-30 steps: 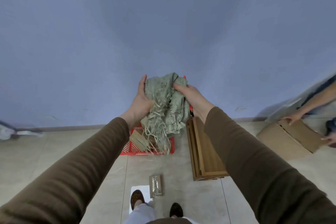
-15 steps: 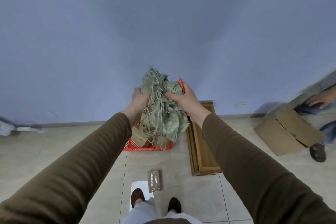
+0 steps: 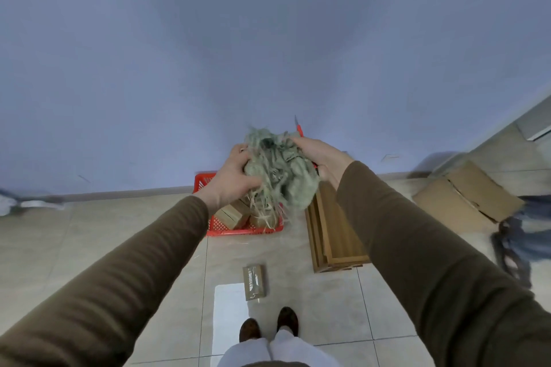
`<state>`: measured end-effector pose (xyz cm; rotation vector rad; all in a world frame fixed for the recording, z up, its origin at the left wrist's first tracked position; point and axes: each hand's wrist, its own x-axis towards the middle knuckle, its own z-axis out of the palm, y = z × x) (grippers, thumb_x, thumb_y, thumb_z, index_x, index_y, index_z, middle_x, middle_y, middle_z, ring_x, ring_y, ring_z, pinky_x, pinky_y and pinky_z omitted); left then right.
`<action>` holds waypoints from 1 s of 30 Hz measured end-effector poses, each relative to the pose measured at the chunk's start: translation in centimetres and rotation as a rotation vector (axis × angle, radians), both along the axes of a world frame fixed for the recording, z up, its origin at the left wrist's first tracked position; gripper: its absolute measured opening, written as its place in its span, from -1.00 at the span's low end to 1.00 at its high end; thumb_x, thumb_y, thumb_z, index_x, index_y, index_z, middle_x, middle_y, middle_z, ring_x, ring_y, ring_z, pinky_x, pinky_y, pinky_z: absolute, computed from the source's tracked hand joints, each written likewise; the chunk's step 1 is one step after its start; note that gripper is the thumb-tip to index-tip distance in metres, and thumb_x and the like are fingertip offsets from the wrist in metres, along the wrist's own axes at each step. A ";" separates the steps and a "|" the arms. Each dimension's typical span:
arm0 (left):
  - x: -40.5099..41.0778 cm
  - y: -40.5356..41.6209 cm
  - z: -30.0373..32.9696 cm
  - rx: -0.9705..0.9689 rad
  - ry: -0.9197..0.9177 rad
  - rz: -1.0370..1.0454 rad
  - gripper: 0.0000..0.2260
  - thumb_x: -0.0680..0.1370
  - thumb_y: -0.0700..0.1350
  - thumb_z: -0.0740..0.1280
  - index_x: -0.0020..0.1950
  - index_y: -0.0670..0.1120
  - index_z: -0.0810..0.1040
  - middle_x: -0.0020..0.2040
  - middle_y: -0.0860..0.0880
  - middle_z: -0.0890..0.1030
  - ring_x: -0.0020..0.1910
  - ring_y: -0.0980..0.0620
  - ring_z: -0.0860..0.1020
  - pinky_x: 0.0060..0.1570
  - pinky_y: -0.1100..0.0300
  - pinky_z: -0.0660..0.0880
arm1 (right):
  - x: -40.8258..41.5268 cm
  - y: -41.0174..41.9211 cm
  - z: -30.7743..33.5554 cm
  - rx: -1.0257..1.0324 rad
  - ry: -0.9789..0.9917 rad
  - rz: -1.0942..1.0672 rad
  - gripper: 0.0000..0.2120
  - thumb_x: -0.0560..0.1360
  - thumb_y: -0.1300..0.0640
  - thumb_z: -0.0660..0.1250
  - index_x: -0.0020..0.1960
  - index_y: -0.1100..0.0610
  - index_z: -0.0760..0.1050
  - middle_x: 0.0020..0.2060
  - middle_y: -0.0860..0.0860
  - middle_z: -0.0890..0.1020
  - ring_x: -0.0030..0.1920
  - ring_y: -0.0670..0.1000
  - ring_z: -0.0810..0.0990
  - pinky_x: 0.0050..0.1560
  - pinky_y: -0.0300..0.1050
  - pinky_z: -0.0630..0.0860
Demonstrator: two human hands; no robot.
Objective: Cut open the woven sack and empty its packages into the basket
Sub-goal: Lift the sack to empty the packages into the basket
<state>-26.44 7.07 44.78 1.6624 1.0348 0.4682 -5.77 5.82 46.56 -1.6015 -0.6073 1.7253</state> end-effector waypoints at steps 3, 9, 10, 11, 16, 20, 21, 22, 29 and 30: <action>-0.9 0.5 -0.3 -0.171 -0.095 0.189 -0.76 0.55 -0.30 0.43 0.13 -0.01 0.67 -0.07 0.04 0.77 -0.03 0.01 0.74 -0.10 0.17 0.69 | -0.8 -1.2 0.1 0.109 -0.117 0.150 -0.52 0.51 -0.27 0.45 0.26 0.04 0.62 -0.03 0.01 0.79 -0.12 0.01 0.78 -0.09 -0.10 0.71; -2.1 2.1 0.9 -0.729 -0.165 0.244 -0.67 0.71 0.00 0.21 0.24 -0.24 0.58 0.09 -0.21 0.71 0.04 -0.19 0.68 -0.08 -0.05 0.71 | -1.6 -3.3 -1.1 0.296 -0.319 0.174 -0.45 0.57 -0.28 0.36 0.52 -0.28 0.33 0.08 -0.12 0.68 -0.55 -0.09 0.30 -0.57 -0.21 0.29; -2.3 2.4 1.1 -0.805 -0.156 0.256 -0.65 0.70 0.06 0.21 0.12 -0.21 0.59 -0.03 -0.17 0.70 -0.10 -0.14 0.68 -0.26 0.07 0.70 | -1.6 -3.6 -1.4 0.312 -0.247 0.161 -0.39 0.56 -0.27 0.38 0.56 -0.27 0.30 0.05 -0.13 0.67 -0.53 -0.07 0.28 -0.56 -0.20 0.28; -2.3 2.6 1.3 -0.866 -0.143 0.261 -0.61 0.69 0.12 0.21 0.01 -0.19 0.61 -0.10 -0.14 0.68 -0.19 -0.10 0.66 -0.35 0.11 0.66 | -1.6 -3.9 -1.7 0.316 -0.166 0.155 -0.35 0.52 -0.26 0.42 0.57 -0.26 0.31 -0.05 -0.16 0.66 -0.50 -0.07 0.27 -0.55 -0.20 0.26; -1.4 2.0 0.1 -0.773 -0.023 0.248 -0.62 0.69 0.11 0.22 -0.06 -0.14 0.64 -0.18 -0.13 0.76 -0.29 -0.10 0.74 -0.31 0.04 0.68 | -1.2 -4.6 -3.2 0.290 -0.186 0.087 -0.35 0.44 -0.11 0.59 0.46 -0.17 0.43 -0.06 -0.09 0.65 -0.51 -0.22 0.46 -0.55 -0.37 0.32; 1.2 0.6 -1.1 -0.752 -0.248 0.252 -0.59 0.71 0.09 0.19 -0.01 -0.08 0.75 0.04 -0.14 0.75 -0.09 -0.11 0.76 -0.14 -0.05 0.70 | 0.2 -4.9 -4.5 0.160 -0.122 -0.125 -0.53 0.48 -0.06 0.55 0.33 -0.04 0.53 -0.31 -0.07 0.61 -0.52 -0.15 0.36 -0.60 -0.26 0.26; 1.9 0.1 -1.3 -0.759 -0.291 0.257 -0.54 0.71 0.12 0.17 -0.09 -0.05 0.80 -0.03 -0.08 0.78 -0.13 -0.06 0.77 -0.21 0.01 0.70 | 1.0 -4.9 -5.0 0.137 -0.092 -0.168 -0.58 0.49 -0.03 0.54 0.30 0.03 0.55 -0.38 -0.08 0.59 -0.54 -0.14 0.37 -0.62 -0.25 0.26; 2.7 -0.5 -1.6 -0.755 -0.319 0.267 -0.50 0.70 0.14 0.15 -0.17 0.01 0.81 -0.11 -0.04 0.79 -0.19 -0.02 0.77 -0.28 0.07 0.68 | 1.9 -5.0 -5.4 0.112 -0.070 -0.201 -0.63 0.48 -0.03 0.53 0.22 0.06 0.57 -0.44 -0.08 0.57 -0.56 -0.14 0.38 -0.63 -0.25 0.26; 11.8 -5.0 -3.8 -0.426 -0.261 0.298 -0.53 0.75 0.12 0.07 0.20 -0.19 0.64 -0.01 -0.12 0.77 -0.04 -0.19 0.71 0.00 -0.07 0.66 | 11.5 -7.0 -8.4 0.010 0.004 -0.321 -0.63 0.50 -0.08 0.52 0.11 0.17 0.59 -0.35 0.07 0.71 -0.41 0.00 0.67 -0.43 -0.16 0.58; 13.4 -5.6 -4.1 -0.355 -0.224 0.234 -0.62 0.76 0.04 0.11 0.18 -0.16 0.62 -0.03 -0.02 0.75 -0.05 -0.01 0.71 -0.02 0.10 0.65 | 13.4 -7.6 -9.0 -0.004 -0.012 -0.323 -0.65 0.52 -0.07 0.50 0.11 0.18 0.60 -0.29 0.09 0.72 -0.35 0.03 0.70 -0.37 -0.12 0.62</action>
